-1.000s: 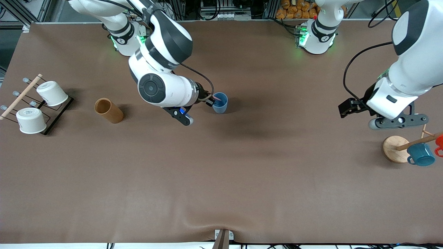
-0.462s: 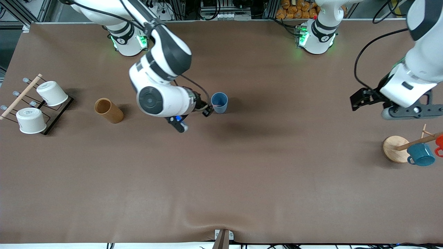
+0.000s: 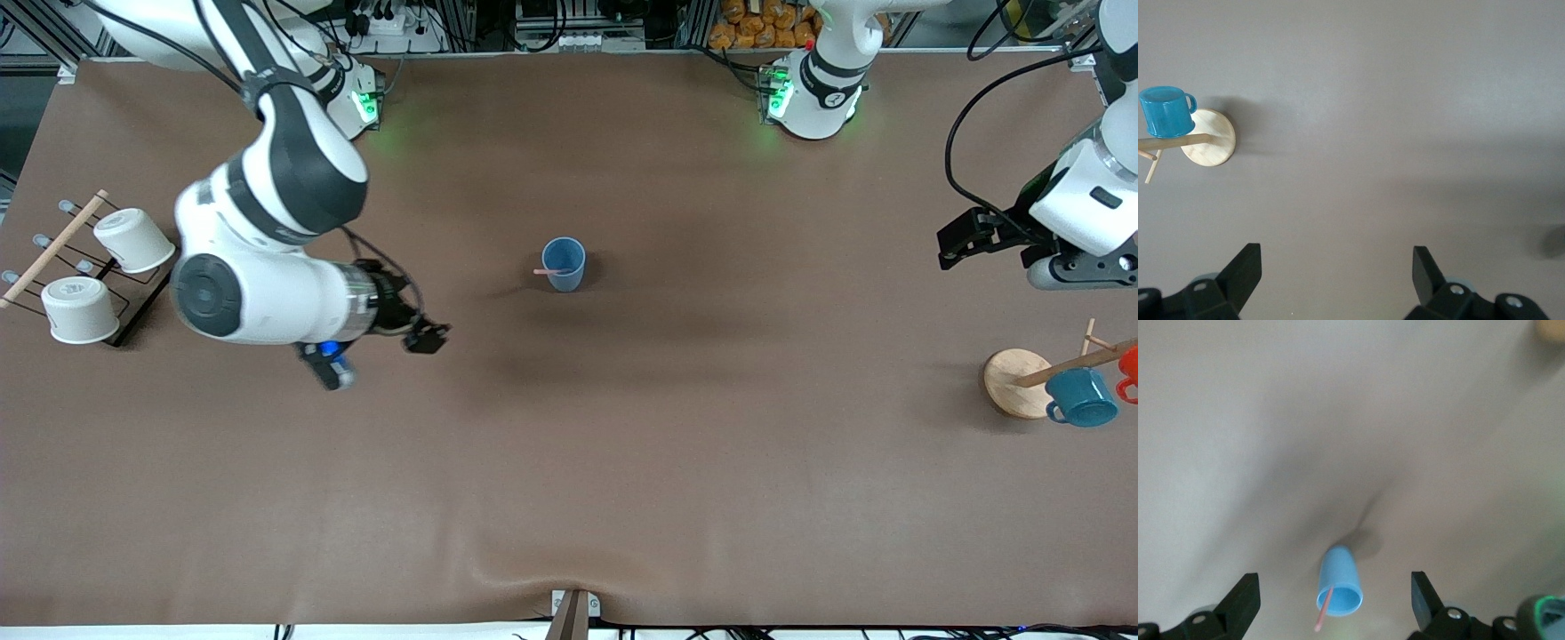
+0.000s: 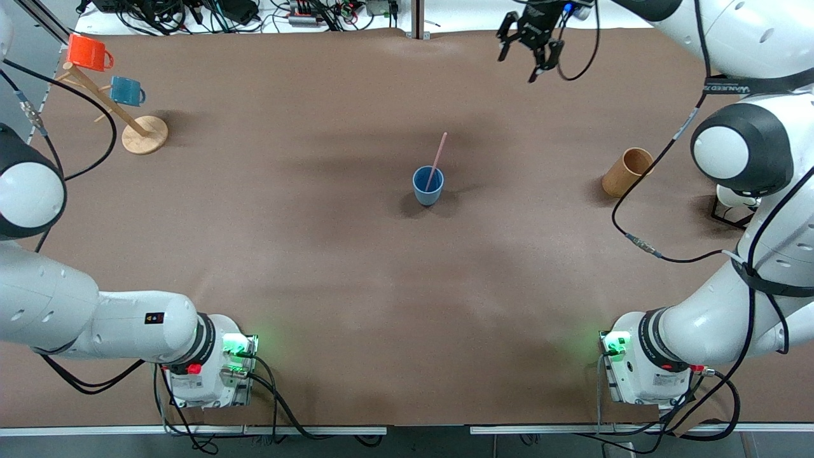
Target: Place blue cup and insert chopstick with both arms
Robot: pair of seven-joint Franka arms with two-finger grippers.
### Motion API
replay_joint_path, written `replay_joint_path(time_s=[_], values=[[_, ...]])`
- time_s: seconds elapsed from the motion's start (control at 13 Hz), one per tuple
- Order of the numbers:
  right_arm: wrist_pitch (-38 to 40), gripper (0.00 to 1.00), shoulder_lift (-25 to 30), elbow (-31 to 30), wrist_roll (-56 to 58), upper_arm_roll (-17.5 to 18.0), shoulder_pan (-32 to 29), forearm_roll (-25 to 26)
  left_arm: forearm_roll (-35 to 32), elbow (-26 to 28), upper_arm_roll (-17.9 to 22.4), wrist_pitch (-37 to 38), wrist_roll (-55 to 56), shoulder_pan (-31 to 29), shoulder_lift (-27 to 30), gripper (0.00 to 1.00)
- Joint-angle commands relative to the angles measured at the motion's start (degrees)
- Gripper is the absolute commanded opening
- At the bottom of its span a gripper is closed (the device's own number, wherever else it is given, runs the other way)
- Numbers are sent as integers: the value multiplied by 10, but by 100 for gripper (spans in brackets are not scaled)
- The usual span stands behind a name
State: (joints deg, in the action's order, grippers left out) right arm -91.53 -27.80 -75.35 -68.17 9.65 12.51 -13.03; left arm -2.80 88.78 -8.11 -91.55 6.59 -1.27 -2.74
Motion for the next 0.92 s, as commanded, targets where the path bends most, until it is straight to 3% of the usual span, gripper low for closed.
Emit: replay_joint_path(time_s=[0.0,0.23,0.62,0.85], values=[[40,100,22,-6,96,9,-38,44,18,39,18,3,-7,10,41,100],[80,100,51,-6,310,-18,-89,54,28,53,18,4,-5,10,61,100],[98,100,96,-8,656,-166,-95,54,27,45,17,11,0,10,67,100],[116,100,149,-31,688,-167,-127,68,29,33,17,14,-3,7,71,100]])
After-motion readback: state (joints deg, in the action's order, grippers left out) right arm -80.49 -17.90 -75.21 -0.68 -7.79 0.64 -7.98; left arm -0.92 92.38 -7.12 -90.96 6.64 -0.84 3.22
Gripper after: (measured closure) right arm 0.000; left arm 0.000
